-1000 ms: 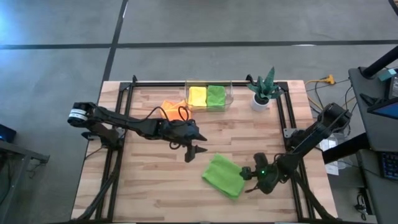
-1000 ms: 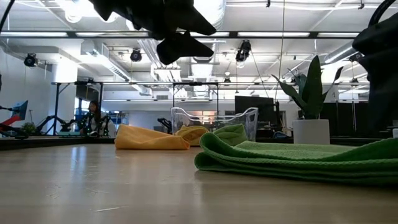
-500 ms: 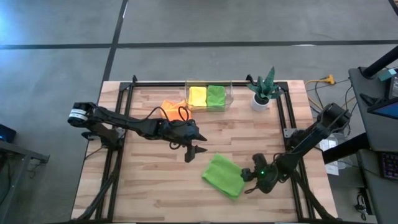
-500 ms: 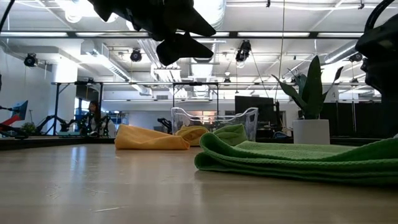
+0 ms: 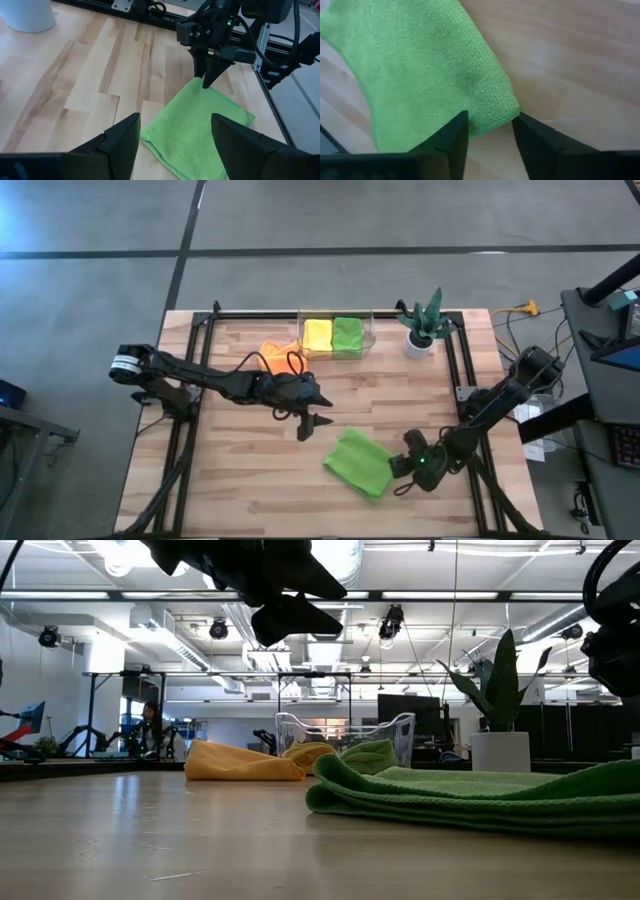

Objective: Fold microfiber towels
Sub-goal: Fold the green microfiber towel

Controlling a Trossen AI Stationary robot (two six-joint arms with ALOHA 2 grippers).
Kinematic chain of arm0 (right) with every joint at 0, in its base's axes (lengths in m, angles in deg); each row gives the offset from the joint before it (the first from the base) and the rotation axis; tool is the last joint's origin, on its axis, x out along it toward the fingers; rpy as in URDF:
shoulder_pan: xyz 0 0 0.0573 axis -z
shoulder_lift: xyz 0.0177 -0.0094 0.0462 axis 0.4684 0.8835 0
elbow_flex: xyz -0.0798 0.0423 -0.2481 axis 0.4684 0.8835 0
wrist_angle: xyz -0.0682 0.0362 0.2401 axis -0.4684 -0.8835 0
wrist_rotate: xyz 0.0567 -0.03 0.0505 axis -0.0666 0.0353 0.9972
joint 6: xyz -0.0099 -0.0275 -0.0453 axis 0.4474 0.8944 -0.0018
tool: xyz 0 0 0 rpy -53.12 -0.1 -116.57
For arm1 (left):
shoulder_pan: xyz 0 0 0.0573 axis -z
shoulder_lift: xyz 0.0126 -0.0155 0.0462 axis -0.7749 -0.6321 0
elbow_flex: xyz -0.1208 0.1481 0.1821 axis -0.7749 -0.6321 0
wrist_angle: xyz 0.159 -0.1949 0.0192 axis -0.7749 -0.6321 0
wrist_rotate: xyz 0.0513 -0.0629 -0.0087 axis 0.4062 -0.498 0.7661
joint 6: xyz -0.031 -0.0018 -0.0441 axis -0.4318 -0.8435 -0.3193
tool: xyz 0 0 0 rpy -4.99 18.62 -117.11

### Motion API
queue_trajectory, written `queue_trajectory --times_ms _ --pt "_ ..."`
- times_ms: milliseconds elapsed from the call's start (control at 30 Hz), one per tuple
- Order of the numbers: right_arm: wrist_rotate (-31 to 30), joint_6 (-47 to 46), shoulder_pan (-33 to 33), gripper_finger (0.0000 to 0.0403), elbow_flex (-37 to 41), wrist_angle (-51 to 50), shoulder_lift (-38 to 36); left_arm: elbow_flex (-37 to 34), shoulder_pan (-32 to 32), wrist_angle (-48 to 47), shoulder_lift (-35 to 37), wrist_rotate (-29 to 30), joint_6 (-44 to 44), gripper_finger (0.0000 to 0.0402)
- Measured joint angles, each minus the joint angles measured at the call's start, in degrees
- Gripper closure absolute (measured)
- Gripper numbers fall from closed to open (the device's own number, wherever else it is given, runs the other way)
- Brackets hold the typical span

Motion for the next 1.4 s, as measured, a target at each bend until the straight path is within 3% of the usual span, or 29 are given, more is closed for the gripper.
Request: queue_trajectory --times_ms 400,1200,1400 --pt "-0.2 1.2 0.0 0.0387 1.2 0.6 -0.7 -1.1 0.0 0.2 0.0 0.1 -4.3 0.0173" --pt "-4.7 7.4 6.3 0.0394 1.2 1.9 -11.7 -1.7 0.2 4.3 0.0 0.2 -4.5 0.0173" --pt "-1.2 13.4 10.8 0.0394 1.2 1.5 -10.8 -1.7 0.4 8.3 -3.2 -7.7 -4.2 0.0173"
